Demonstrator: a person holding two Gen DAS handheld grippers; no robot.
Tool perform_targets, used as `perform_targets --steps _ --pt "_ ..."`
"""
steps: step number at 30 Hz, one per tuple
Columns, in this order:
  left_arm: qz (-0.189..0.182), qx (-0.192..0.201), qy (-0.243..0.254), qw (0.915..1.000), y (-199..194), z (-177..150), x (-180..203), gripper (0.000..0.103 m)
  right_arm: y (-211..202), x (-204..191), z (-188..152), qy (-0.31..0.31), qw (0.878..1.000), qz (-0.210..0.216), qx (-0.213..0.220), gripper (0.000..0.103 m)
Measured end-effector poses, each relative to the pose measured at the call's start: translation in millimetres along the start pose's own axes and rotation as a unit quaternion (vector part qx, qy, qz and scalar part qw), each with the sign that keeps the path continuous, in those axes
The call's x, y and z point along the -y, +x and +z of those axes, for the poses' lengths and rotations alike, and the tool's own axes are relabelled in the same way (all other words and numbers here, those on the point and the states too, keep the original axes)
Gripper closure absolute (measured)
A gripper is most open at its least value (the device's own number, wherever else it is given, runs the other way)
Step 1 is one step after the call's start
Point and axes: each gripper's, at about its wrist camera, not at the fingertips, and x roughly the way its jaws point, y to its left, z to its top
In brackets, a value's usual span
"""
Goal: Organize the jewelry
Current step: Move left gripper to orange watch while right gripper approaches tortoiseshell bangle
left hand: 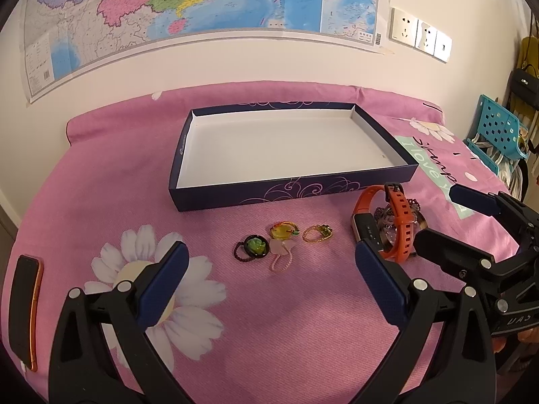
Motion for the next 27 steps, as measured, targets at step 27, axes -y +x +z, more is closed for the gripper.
perform_targets --steps 27 --pt "-0.001 -0.001 0.002 1.0 0.2 -1.0 5.2 0.006 -0.2 2.2 -0.2 0.003 1.0 0.003 0.0 0.007"
